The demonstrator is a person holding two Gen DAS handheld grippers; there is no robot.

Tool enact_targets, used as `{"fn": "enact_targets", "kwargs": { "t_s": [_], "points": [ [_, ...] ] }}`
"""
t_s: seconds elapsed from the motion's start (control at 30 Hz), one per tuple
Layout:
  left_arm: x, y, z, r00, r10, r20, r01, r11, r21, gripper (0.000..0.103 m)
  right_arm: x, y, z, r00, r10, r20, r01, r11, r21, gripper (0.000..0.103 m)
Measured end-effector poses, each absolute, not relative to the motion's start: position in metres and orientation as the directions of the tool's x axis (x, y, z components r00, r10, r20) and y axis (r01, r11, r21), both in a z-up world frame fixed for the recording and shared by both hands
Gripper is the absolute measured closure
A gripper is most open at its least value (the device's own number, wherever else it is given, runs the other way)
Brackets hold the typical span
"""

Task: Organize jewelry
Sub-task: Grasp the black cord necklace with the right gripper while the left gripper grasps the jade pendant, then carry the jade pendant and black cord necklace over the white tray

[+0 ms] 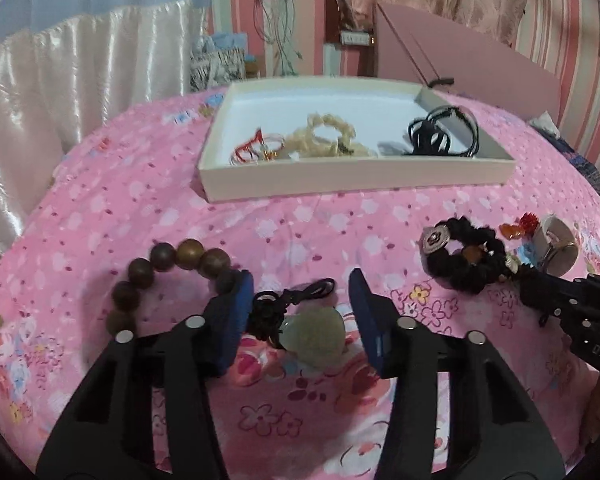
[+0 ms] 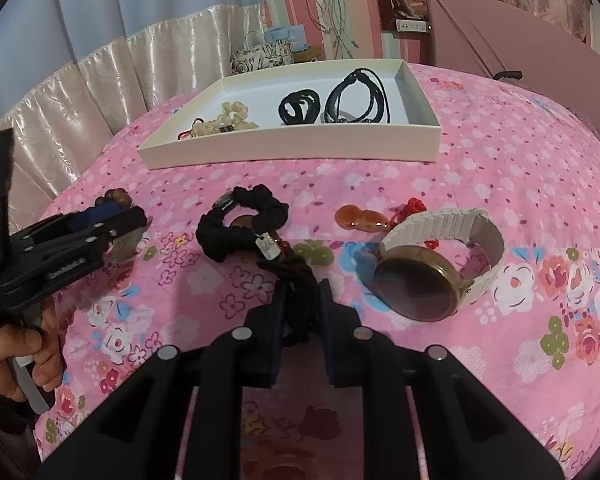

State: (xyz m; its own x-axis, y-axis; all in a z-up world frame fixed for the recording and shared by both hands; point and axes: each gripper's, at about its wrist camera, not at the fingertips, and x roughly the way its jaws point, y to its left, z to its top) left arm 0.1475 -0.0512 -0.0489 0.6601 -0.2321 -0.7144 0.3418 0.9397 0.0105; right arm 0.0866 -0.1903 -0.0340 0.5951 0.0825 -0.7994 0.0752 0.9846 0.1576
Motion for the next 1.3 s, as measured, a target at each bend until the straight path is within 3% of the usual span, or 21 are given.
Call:
{"fn": "enact_targets", "kwargs": {
  "t_s": [0.1, 0.2, 0.37, 0.7, 1.03, 1.3],
  "points": [
    [0.154, -0.052, -0.053, 0.636, -0.242, -0.733, 0.347, 0.938, -0.009, 0.064, 0.087, -0.190, -0.034, 0.594, 0.079, -0.801, 0.076, 0.985, 0.153, 0.087],
    [0.155, -0.053, -0.056, 0.624, -0.254, -0.739, 0.356, 0.934, -0.021, 0.082, 0.086, -0.191, -0.035, 0.592, 0.077, -0.802, 0.077, 0.985, 0.152, 0.087],
    [0.155, -0.049, -0.056, 0.620, -0.278, -0.734, 0.359, 0.932, -0.050, 0.092, 0.087, -0.192, -0.035, 0.593, 0.078, -0.801, 0.078, 0.985, 0.154, 0.087],
    [0.135, -0.043, -0.040, 0.671, -0.286, -0.684, 0.369, 0.929, -0.028, 0.092, 0.081, -0.193, -0.023, 0.635, 0.099, -0.766, 0.078, 0.978, 0.191, 0.088],
    [0.131, -0.028, 0.010, 0.723, -0.316, -0.614, 0.374, 0.927, -0.037, 0.092, 0.082, -0.192, 0.036, 0.724, 0.129, -0.677, 0.024, 0.977, 0.211, 0.088],
    [0.125, -0.031, 0.028, 0.744, -0.351, -0.569, 0.402, 0.915, -0.037, 0.092, 0.089, -0.188, 0.050, 0.740, 0.117, -0.663, 0.020, 0.981, 0.195, 0.088]
  ]
}}
